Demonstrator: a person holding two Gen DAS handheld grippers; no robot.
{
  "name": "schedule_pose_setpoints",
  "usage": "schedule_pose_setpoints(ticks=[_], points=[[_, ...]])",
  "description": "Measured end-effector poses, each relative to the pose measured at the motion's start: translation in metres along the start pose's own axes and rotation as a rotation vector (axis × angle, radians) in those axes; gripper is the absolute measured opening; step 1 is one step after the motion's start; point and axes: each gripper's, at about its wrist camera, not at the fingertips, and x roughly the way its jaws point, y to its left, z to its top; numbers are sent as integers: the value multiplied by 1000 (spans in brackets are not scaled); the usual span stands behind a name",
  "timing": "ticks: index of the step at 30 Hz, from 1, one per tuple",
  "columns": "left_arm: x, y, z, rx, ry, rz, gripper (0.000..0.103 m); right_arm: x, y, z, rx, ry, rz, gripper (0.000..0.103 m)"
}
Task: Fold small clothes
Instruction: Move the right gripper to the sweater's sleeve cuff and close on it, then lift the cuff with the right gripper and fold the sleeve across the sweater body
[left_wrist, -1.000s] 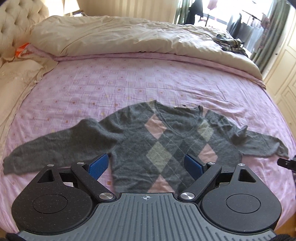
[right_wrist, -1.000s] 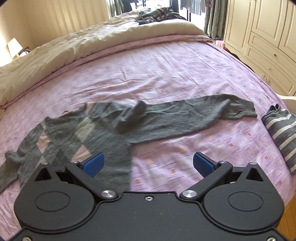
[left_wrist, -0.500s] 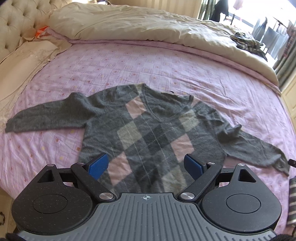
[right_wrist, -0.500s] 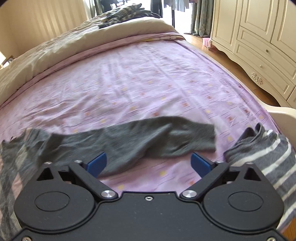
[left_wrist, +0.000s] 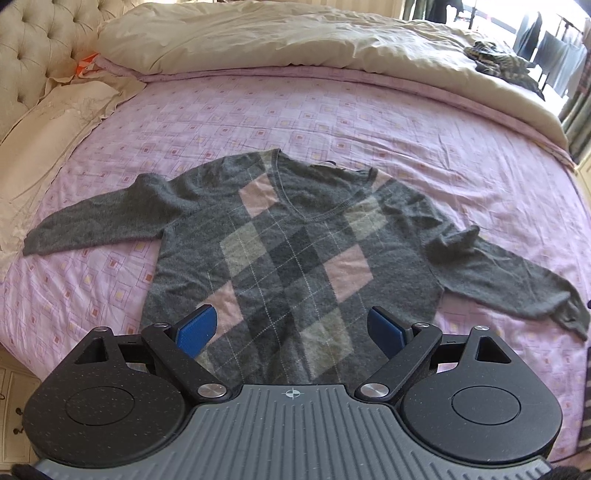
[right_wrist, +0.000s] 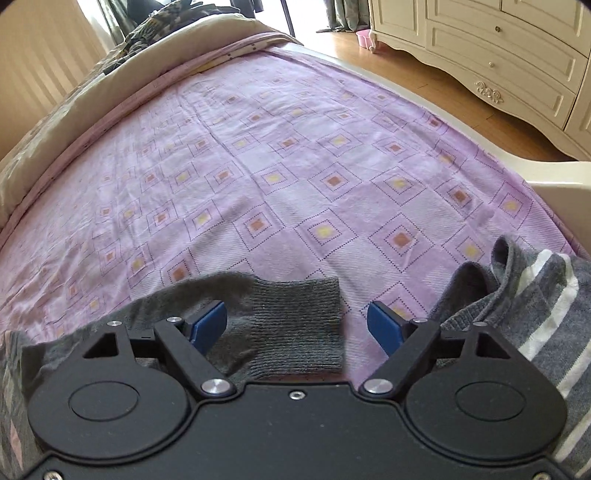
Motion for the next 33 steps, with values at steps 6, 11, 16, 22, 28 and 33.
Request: schedule_pose_setpoints(ticks=[6,11,16,22,28,33], points=[[4,-11,0,27,26,23,89,24,-11,-4,64,77,33,88],[6,-16,1,39,45,36,89,26,-3,-6,14,51,-1,79],[11,-21,3,46,60,31,89,20,-11,-3,68,29,72,15],[15,-27,5,49,68,-3,89,-19,-29,10,99,1,163,13],[18,-25,0,38,76,-40,89,-48,-44,29,83,36,163,8],[19,-17,-4,32,83,-54,89,-53,-22,25,36,41,174,8]])
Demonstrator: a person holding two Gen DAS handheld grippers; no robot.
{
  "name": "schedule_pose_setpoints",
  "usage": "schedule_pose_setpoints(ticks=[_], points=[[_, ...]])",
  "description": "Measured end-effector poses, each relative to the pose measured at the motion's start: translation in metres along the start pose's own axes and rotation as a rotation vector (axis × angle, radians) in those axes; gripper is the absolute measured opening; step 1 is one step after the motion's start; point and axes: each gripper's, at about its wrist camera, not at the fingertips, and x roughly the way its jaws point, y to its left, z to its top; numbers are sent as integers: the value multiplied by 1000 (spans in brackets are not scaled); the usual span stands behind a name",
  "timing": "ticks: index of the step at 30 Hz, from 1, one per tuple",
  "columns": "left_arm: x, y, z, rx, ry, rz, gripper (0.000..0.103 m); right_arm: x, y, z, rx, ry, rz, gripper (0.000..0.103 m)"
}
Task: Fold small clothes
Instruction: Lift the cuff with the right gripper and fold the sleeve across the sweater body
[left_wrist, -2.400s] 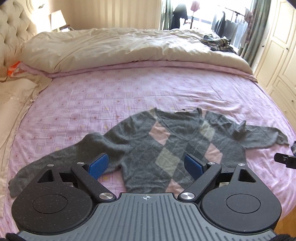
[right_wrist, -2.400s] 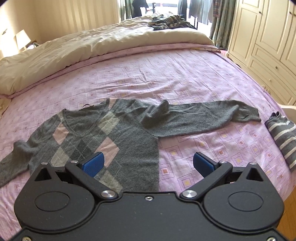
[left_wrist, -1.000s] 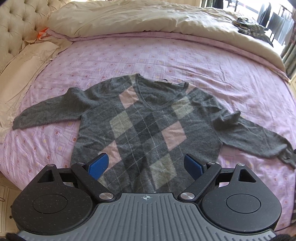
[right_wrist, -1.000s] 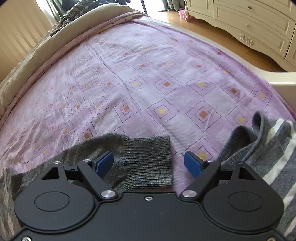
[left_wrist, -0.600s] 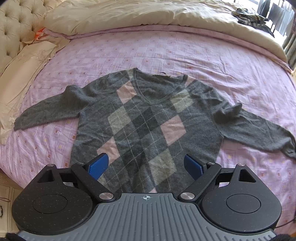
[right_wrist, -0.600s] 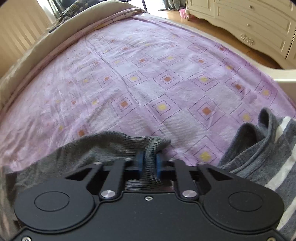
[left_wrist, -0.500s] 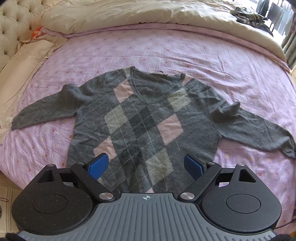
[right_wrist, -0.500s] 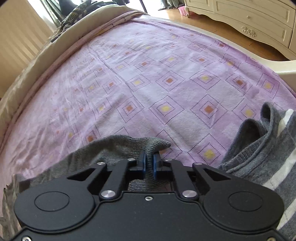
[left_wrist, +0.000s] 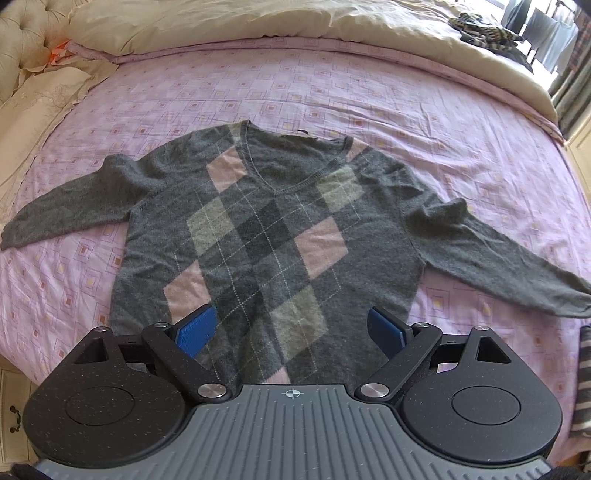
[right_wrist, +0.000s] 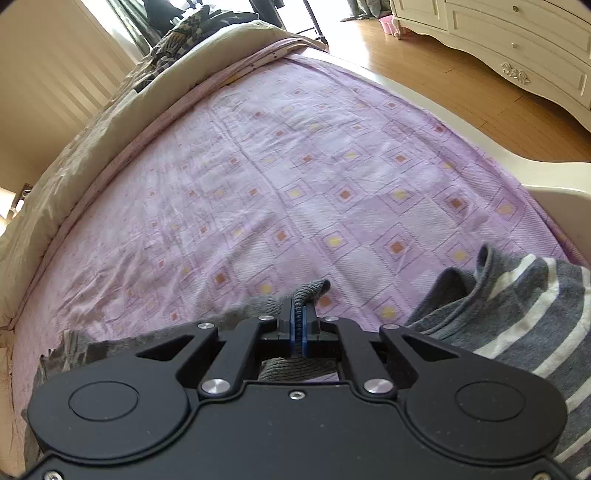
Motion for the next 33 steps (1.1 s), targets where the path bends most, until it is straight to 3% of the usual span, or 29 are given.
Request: schedule_pose_setpoints(ticks=[5,9,17,25,33], points=[[-10,15,-5,-7,-38,8,89,-24,26,-1,66,-77,111,8],[-8,33,-10,-28,-45,3,89,-41,65,-1,14,-107,174,8],[6,74,-7,-21,-55,-36,89,-49,188,-22,-108,-96,294,8],[28,142,10,46,-48,-107,89,-25,344,-95,-201,-44,390,8],[58,230,30,90,-17,-123,89,34,483,-194,-252,61,449,8]])
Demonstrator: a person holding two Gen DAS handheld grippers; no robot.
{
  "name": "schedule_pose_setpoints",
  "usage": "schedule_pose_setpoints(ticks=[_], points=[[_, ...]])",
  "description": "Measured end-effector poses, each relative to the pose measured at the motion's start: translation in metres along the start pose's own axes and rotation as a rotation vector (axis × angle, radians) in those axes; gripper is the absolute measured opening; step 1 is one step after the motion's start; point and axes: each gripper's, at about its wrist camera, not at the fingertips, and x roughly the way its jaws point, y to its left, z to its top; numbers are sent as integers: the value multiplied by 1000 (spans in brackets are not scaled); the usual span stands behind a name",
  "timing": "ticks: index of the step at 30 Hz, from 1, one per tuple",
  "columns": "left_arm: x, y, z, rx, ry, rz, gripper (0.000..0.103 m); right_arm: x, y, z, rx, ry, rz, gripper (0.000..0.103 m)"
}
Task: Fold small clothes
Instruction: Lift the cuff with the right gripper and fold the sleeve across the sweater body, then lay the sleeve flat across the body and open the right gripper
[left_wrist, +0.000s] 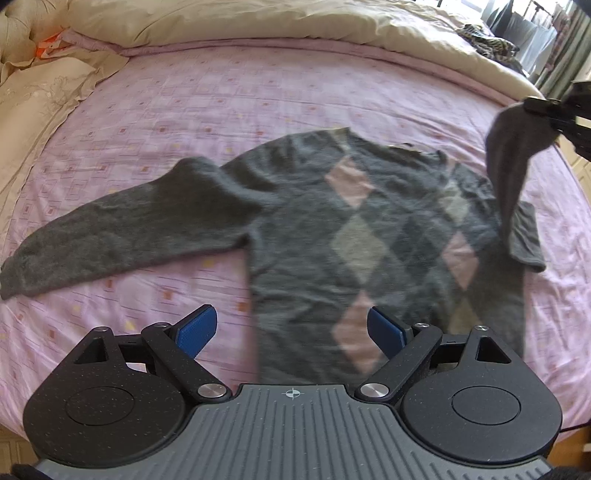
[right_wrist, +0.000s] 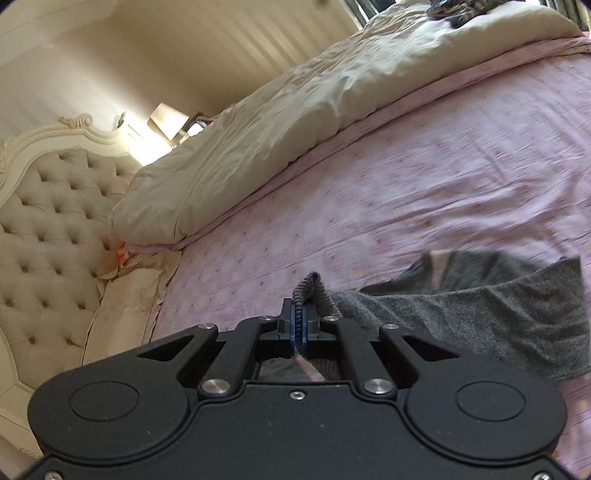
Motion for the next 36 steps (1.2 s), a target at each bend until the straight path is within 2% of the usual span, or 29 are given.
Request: schedule_pose_setpoints(ticks=[6,10,13,14,16,17,18,19,22,28,30,32,34,36], points=[[12,44,9,43,19,21,89,70,50,-55,-61,120,5,8],[17,60,13,46,13,48,89,96,69,-79,-78,178,15,8],[21,67,16,18,11,48,89,108,79,-91,-94,207,55,11],[23,68,16,8,11,46,89,110,79,-94,-101,209,79,21],[25,67,18,-13,5,37,89,109,79,-95,-102,216,85,31],[27,65,19,-21,1,35,89,107,77,-95,-108,214,82,53],[28,63,21,-29,-4,33,89,101,73,-94,-117,204,72,67],[31,60,23,-36,-8,29,89,95,69,-93,-131,184,52,68],[38,49,29,-53,-20,-4,89,71,45,-86,-137,164,11,68],[70,21,43,-44,-25,-38,89,20,-21,-83,-124,139,-146,68],[82,13,46,-47,-14,-48,86,5,-43,-83,-108,128,-195,68],[93,6,51,-53,6,-78,75,-8,-63,-83,-84,118,-242,68],[101,-4,56,-45,11,-114,74,-18,-85,-82,-38,111,-288,68],[108,-17,60,0,-7,-116,74,-25,-105,-79,11,100,-323,68]])
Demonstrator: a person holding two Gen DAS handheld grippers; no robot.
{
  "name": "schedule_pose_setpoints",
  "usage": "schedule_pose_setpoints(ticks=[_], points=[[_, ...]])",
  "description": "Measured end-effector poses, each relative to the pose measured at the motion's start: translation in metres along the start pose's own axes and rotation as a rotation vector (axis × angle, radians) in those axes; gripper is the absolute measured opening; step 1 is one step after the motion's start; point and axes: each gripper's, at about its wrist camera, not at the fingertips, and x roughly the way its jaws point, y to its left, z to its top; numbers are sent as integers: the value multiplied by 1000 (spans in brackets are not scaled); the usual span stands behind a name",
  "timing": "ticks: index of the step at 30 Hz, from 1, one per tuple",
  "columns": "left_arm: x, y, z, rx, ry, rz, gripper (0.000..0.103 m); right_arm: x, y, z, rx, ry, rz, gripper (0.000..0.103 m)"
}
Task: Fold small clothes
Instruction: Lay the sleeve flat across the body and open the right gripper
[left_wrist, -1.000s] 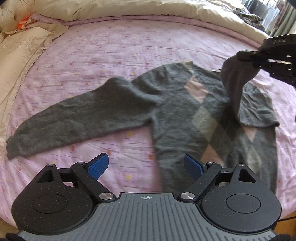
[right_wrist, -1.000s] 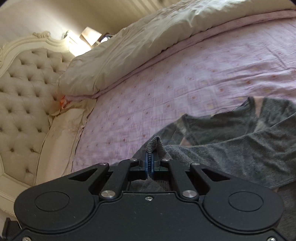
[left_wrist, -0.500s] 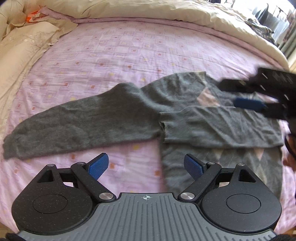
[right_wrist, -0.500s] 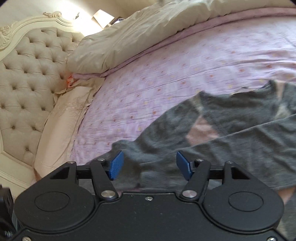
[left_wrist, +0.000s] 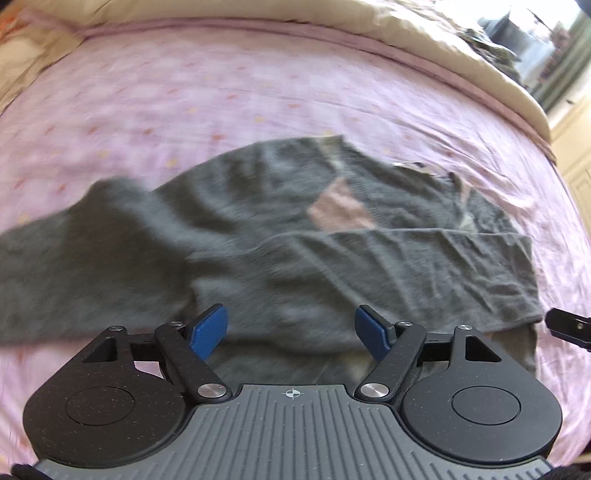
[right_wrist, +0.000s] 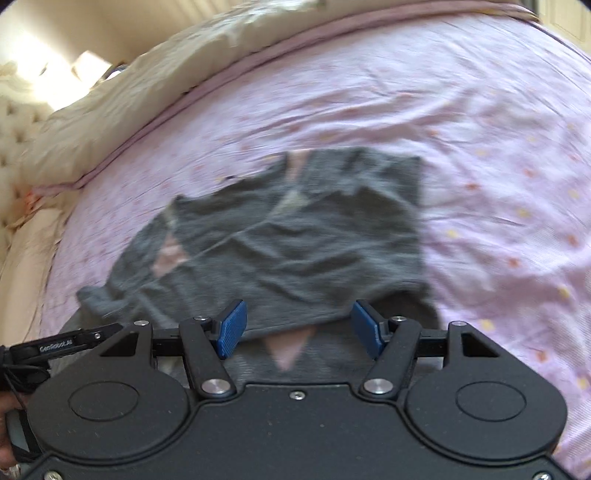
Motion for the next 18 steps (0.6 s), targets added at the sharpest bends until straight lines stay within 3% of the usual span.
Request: schedule_pose_setpoints(ticks=[4,7,13,18], points=[[25,-16,3,96,22,95,74,-1,-29,14,48,-20,-39,68],[45,-8,-2,122,84,166,75,2,-43,29,57,-32,-60,68],[43,2,-13,198,76,161,76,25,-71,57,89,-24,-92,68],[46,3,-13,151,109,171,76,52,-92,81,136,-26,-99,61]])
